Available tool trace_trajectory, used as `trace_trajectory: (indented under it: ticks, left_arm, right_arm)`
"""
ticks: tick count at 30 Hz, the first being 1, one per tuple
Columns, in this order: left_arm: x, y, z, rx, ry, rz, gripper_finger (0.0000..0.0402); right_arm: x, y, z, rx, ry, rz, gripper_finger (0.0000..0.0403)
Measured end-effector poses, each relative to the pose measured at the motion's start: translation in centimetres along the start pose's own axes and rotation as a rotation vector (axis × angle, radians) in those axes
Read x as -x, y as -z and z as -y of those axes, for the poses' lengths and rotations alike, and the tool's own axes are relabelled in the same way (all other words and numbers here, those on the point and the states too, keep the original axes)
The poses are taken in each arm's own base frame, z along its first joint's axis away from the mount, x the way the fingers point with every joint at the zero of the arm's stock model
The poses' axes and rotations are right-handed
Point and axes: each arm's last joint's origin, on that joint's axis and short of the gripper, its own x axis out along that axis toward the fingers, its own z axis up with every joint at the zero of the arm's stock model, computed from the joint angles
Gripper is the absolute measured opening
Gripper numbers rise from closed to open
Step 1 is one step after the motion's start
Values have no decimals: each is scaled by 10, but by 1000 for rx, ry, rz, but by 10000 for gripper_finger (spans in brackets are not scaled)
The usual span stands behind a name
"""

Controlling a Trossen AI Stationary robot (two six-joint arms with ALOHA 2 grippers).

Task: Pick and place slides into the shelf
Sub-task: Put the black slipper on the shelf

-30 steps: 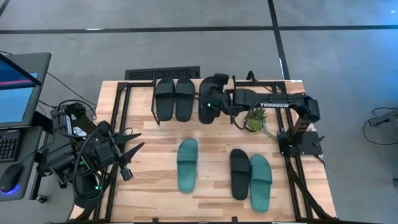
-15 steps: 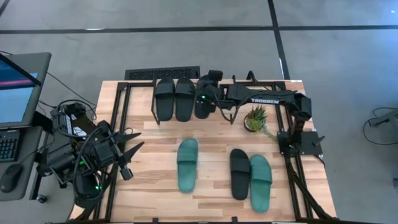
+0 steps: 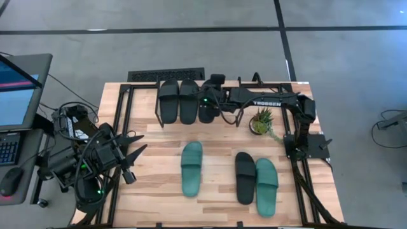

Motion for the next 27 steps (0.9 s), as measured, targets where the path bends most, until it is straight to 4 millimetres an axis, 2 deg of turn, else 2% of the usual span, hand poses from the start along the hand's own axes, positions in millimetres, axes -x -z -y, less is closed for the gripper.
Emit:
trace_trajectory:
  ticks: [18,27]
  left_arm:
    - [0,0,0,3,0,-1,122]
    - [0,0,0,11,2,-4,122]
  right_arm:
    - [1,-5,0,24,3,50,2]
    - [-4,-5,-2,25,-28,52,22]
